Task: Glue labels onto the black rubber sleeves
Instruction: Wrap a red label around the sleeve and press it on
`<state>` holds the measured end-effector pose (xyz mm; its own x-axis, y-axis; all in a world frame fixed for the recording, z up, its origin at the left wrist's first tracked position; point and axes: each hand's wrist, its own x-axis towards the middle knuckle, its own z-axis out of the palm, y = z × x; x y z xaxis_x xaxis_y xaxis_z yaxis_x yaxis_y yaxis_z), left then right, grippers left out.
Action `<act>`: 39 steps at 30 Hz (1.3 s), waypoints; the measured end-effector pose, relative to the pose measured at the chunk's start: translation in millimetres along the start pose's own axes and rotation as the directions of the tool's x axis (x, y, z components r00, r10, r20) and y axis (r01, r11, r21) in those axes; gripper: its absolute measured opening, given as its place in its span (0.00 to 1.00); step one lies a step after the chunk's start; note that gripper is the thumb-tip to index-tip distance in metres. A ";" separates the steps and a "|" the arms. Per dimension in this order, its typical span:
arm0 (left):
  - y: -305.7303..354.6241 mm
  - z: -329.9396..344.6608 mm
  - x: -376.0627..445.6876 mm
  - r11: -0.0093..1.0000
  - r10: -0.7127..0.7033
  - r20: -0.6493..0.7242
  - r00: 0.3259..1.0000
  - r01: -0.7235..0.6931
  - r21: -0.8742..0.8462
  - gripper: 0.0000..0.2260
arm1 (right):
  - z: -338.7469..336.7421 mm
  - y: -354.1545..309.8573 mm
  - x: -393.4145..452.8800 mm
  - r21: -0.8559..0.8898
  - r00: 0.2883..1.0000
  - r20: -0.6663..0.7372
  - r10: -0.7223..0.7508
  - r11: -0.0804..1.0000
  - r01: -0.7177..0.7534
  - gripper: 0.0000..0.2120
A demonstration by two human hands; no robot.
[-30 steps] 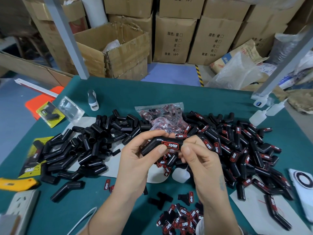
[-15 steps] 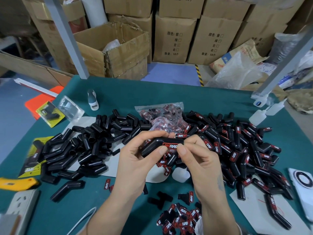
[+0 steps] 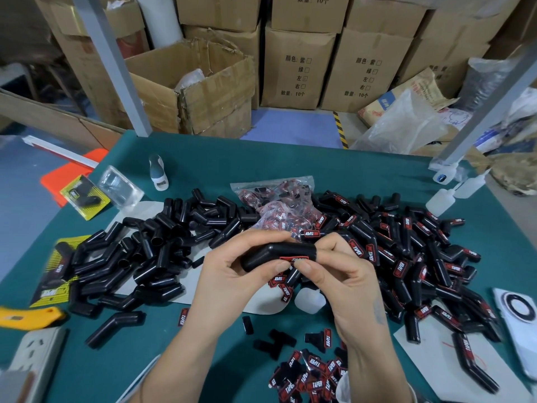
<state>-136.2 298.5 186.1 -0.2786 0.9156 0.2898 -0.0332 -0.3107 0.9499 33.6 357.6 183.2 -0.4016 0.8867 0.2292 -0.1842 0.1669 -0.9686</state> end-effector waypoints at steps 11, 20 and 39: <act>6.7 0.7 -2.2 1.000 -0.030 -0.036 0.999 0.030 -0.004 0.14 | -0.9 -0.2 -0.7 -0.044 0.999 -0.006 -0.033 0.998 0.033 0.11; 10.5 3.3 -3.6 0.999 -0.036 -0.032 0.999 0.036 0.018 0.14 | 2.8 2.0 -2.3 -0.096 0.995 -0.040 -0.091 0.992 0.087 0.08; 11.3 -2.6 -4.0 0.999 -0.017 -0.006 1.000 0.017 0.036 0.14 | 7.6 -4.4 -4.6 -0.108 0.991 -0.051 -0.123 0.987 0.117 0.05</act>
<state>-137.9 290.6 195.4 -0.2836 0.9193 0.2727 -0.0036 -0.2854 0.9584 29.4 349.5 187.1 -0.3299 0.8801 0.3414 -0.1323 0.3150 -0.9398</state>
